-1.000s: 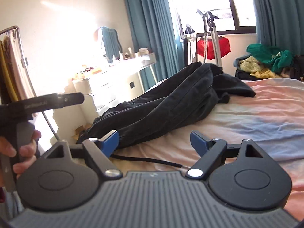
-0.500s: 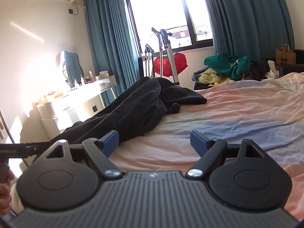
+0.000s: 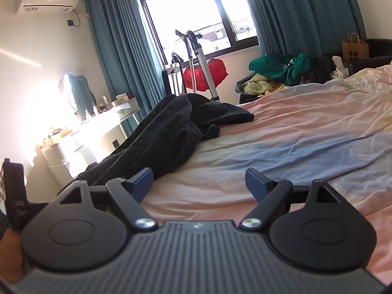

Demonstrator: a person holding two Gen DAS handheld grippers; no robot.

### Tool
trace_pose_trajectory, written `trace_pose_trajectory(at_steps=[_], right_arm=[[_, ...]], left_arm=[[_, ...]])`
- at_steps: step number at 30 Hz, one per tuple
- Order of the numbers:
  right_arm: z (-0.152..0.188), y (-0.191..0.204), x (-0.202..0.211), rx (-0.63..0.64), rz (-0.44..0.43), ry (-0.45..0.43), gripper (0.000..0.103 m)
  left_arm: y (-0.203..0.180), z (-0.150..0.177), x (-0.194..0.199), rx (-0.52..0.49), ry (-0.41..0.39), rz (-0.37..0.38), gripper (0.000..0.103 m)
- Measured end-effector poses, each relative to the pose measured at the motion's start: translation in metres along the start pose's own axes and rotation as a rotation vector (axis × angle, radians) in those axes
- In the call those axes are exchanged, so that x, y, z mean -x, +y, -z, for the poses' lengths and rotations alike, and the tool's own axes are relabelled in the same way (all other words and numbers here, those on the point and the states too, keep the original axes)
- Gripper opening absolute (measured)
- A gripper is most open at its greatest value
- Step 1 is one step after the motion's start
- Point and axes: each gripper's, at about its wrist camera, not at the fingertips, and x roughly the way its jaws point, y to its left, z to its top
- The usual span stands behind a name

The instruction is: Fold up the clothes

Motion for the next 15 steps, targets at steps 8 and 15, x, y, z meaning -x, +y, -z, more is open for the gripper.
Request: trace_pose_trajectory(at_steps=[8,15], right_arm=[[0.008,-0.017,-0.027,-0.055,0.083,0.105,0.084],[0.023,-0.038,-0.063,-0.145,0.105,0.206,0.084]], left_arm=[[-0.015,-0.070,-0.089,-0.029,-0.018,-0.017,0.099],[-0.038,-0.140,-0.178,-0.106,-0.058,-0.114,0.099]])
